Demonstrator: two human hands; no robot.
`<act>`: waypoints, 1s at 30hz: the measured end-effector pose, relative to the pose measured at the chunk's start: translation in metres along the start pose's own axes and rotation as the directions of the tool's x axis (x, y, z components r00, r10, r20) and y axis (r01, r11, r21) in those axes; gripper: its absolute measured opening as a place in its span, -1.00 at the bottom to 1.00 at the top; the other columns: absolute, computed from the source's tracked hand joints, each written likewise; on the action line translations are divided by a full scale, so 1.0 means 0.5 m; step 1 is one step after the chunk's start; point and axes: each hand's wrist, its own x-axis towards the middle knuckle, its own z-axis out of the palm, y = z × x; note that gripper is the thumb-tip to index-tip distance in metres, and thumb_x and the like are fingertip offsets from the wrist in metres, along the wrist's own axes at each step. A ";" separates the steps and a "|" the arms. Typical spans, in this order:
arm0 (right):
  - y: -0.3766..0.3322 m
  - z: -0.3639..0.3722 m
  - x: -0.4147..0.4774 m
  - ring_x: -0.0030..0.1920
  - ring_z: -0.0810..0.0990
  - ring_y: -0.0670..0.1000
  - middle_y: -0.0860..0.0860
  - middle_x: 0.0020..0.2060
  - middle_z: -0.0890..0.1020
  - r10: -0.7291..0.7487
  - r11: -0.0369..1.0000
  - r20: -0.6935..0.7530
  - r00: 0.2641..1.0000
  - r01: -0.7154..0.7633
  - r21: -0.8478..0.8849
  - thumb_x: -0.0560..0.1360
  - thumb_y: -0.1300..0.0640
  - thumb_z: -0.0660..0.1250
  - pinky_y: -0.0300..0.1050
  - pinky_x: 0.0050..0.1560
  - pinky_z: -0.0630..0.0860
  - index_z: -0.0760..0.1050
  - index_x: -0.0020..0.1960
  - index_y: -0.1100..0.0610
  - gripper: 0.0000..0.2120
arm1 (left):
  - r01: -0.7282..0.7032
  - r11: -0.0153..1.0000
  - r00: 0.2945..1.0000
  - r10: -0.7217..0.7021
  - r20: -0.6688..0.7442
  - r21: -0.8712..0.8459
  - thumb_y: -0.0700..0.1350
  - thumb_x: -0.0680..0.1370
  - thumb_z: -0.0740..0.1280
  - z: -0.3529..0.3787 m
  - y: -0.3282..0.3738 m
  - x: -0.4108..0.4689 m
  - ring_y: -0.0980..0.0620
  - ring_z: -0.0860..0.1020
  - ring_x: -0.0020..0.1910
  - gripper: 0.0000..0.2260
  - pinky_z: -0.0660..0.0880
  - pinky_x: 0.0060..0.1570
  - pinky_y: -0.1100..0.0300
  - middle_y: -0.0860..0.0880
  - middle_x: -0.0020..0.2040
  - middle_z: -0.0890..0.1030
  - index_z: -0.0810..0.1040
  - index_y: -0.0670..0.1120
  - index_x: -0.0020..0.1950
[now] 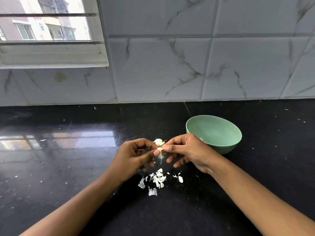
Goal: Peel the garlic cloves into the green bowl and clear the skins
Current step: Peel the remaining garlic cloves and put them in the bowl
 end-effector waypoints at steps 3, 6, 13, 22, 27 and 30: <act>0.001 -0.002 0.000 -0.36 0.62 -0.05 0.07 -0.25 0.66 -0.002 1.000 0.019 1.000 0.002 0.011 0.47 0.22 0.38 -0.24 -0.47 0.52 0.60 -0.11 0.26 -0.91 | -0.016 0.999 1.000 0.016 -0.007 0.037 -0.04 0.36 0.44 -0.002 0.001 0.001 -0.05 0.61 -0.37 -0.79 0.51 -0.43 0.11 -0.08 -0.29 0.65 0.63 -0.15 -0.12; 0.003 -0.001 0.000 -0.36 0.61 -0.05 0.05 -0.27 0.66 -0.030 0.998 0.012 0.999 0.031 -0.052 0.46 0.24 0.40 -0.24 -0.46 0.53 0.61 -0.10 0.28 -0.91 | -0.037 0.993 0.999 0.039 -0.016 0.112 -0.04 0.38 0.44 -0.005 -0.003 0.001 -0.06 0.63 -0.35 -0.83 0.55 -0.38 0.10 -0.10 -0.29 0.66 0.64 -0.12 -0.13; 0.011 0.012 0.000 -0.46 0.61 -0.02 0.05 -0.46 0.63 -0.269 0.854 -0.129 0.955 0.175 -0.490 0.38 0.13 0.44 -0.10 -0.41 0.59 0.64 -0.26 0.12 -0.92 | -0.116 0.938 0.989 0.138 -0.044 0.327 -0.03 0.39 0.50 0.000 -0.006 -0.004 0.08 0.65 -0.38 -0.92 0.57 -0.30 0.20 0.05 -0.34 0.67 0.66 -0.01 -0.19; 0.014 0.031 -0.002 -0.41 0.45 -0.17 -0.17 -0.44 0.50 -0.502 0.609 -0.126 0.856 0.246 -0.754 0.29 -0.01 0.53 -0.37 -0.34 0.29 0.58 -0.36 0.06 -0.81 | -0.131 0.940 0.988 0.151 -0.038 0.315 0.11 0.35 0.45 -0.001 -0.001 -0.006 0.03 0.65 -0.37 -0.82 0.60 -0.24 -0.05 0.06 -0.30 0.68 0.67 0.04 -0.16; 0.019 0.040 -0.002 -0.36 0.45 -0.11 -0.04 -0.36 0.58 -0.578 0.514 -0.096 0.811 0.270 -0.815 0.31 0.01 0.50 -0.20 -0.29 0.34 0.54 -0.37 0.07 -0.79 | -0.136 0.951 0.988 0.150 -0.031 0.277 0.15 0.33 0.43 -0.002 -0.005 -0.002 -0.07 0.64 -0.35 -0.81 0.59 -0.24 -0.11 0.04 -0.28 0.68 0.65 0.11 -0.13; 0.022 0.044 -0.002 -0.39 0.44 -0.10 -0.05 -0.39 0.54 -0.607 0.468 -0.076 0.791 0.279 -0.839 0.31 0.01 0.47 -0.20 -0.32 0.31 0.50 -0.38 0.07 -0.78 | -0.128 0.965 0.990 0.140 -0.035 0.228 0.20 0.33 0.49 0.000 -0.002 -0.002 -0.07 0.64 -0.35 -0.74 0.60 -0.23 -0.12 0.02 -0.28 0.68 0.67 0.05 -0.15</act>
